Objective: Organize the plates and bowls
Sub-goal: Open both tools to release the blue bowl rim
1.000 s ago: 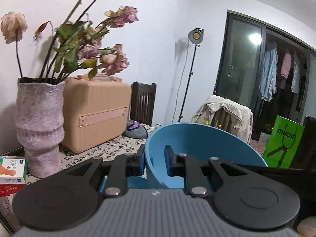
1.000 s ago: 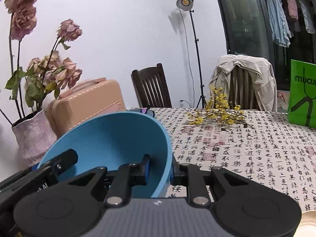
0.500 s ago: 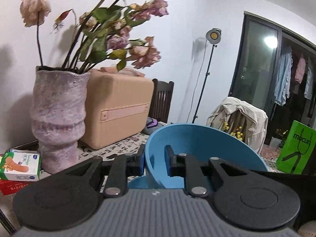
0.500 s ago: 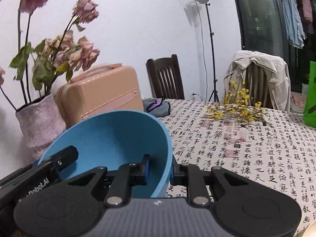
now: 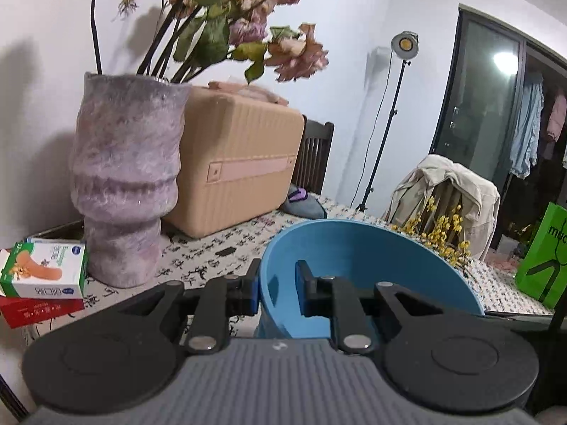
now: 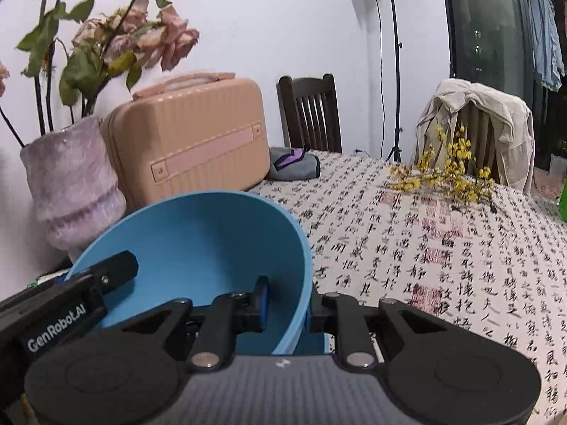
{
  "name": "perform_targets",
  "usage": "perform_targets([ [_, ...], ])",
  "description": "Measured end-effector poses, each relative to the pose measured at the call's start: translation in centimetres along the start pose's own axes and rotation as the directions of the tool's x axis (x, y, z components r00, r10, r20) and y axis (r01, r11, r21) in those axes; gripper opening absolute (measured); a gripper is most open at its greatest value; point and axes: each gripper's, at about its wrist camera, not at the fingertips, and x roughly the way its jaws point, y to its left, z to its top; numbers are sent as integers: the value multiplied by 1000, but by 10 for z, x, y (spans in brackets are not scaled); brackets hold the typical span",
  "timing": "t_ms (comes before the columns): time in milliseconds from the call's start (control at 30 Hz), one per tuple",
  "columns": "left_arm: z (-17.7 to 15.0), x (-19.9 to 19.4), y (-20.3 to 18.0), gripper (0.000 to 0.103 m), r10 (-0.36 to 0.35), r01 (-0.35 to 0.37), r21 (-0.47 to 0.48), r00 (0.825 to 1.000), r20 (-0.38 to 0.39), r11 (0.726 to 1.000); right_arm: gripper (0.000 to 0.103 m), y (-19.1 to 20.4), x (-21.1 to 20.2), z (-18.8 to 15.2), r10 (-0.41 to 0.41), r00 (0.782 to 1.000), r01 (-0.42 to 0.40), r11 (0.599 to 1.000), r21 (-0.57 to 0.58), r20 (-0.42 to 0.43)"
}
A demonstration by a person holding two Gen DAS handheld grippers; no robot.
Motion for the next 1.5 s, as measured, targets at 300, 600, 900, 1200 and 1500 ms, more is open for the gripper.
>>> perform_targets([
  [300,-12,10,1,19,21,-20,24,999,-25,999,20,4,12,-15,-19,1000,19,998,-53,5],
  [600,-13,14,3,26,12,-11,23,999,-34,1000,21,6,12,-18,-8,999,12,995,-95,35],
  [900,-5,13,7,61,-72,71,-16,995,-72,997,37,-7,7,-13,68,998,-67,997,-41,12],
  [1200,6,0,2,79,-90,89,-29,995,-46,996,62,-23,-14,-5,62,996,-63,998,13,61],
  [1500,16,-29,5,103,-75,73,-56,997,-23,996,87,-39,-42,-10,65,995,-67,997,31,74],
])
